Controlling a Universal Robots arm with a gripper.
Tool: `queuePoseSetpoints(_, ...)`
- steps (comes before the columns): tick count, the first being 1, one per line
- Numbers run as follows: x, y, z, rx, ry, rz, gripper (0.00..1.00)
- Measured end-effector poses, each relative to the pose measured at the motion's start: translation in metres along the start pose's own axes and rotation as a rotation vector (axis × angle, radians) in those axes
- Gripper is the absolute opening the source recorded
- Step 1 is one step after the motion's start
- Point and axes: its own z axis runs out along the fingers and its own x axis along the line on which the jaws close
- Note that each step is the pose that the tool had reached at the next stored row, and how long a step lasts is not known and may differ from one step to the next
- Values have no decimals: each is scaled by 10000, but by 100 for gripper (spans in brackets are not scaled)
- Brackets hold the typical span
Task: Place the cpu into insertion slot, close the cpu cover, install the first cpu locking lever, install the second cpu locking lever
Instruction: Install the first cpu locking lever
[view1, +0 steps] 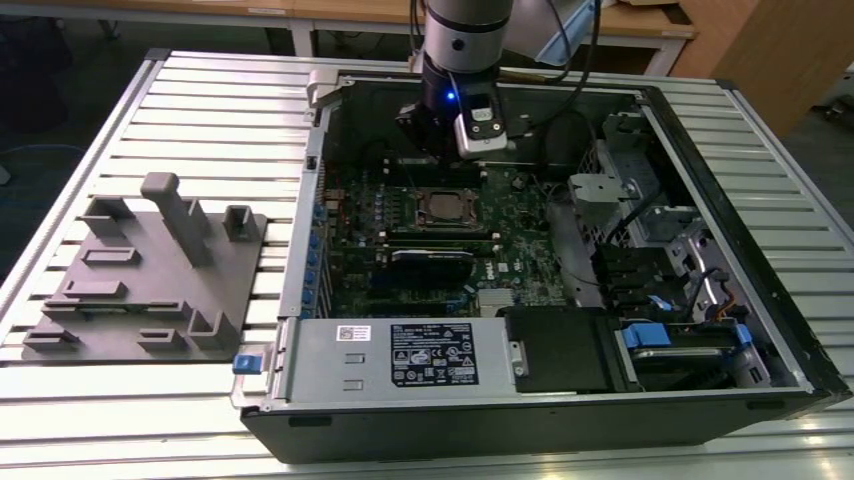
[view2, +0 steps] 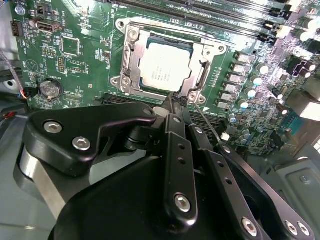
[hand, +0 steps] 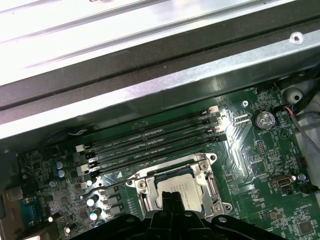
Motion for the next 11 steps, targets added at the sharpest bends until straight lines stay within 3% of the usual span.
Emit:
queuePoseSetpoints(8, 10, -4, 0, 0, 1, -12, 10)
queuePoseSetpoints(11, 11, -4, -1, 4, 20, -253, 10)
